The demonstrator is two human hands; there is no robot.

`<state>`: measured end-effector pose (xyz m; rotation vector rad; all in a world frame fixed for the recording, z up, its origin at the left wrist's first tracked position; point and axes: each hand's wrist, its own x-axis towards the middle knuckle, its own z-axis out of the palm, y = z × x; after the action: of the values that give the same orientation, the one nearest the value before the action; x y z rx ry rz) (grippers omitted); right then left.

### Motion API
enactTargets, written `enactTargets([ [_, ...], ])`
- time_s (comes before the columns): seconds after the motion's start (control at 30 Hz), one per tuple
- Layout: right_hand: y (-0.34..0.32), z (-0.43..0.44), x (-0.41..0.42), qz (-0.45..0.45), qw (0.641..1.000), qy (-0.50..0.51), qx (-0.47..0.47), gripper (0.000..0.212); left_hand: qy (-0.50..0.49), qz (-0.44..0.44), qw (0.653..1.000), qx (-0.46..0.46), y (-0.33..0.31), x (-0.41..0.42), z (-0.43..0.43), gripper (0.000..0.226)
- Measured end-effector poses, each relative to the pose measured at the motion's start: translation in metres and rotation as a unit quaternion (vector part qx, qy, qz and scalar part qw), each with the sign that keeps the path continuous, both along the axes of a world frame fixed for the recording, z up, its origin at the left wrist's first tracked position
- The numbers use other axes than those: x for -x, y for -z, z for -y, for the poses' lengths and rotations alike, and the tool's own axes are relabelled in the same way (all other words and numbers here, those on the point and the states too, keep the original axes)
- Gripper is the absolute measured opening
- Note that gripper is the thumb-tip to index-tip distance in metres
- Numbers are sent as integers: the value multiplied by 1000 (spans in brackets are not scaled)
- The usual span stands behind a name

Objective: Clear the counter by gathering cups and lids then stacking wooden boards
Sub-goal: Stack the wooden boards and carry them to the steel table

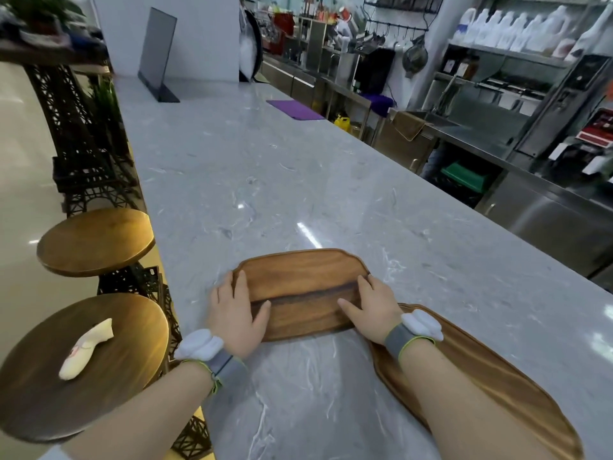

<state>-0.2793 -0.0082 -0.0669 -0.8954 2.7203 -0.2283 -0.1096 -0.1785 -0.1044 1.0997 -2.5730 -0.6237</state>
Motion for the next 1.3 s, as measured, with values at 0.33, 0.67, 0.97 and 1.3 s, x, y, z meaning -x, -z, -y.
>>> enactTargets([
  [0.33,0,22,11,-8,994,112,-10,75,-83,-29,994,-70,-5,18,7,74],
  [0.67,-11,25,13,88,977,164,99,89,-128,-21,989,-76,-17,28,13,86],
  [0.97,-19,23,9,124,948,191,222,101,-157,-78,973,-150,-27,24,34,86],
  [1.3,-29,0,10,119,935,216,256,83,-142,-142,956,-213,-52,23,33,93],
])
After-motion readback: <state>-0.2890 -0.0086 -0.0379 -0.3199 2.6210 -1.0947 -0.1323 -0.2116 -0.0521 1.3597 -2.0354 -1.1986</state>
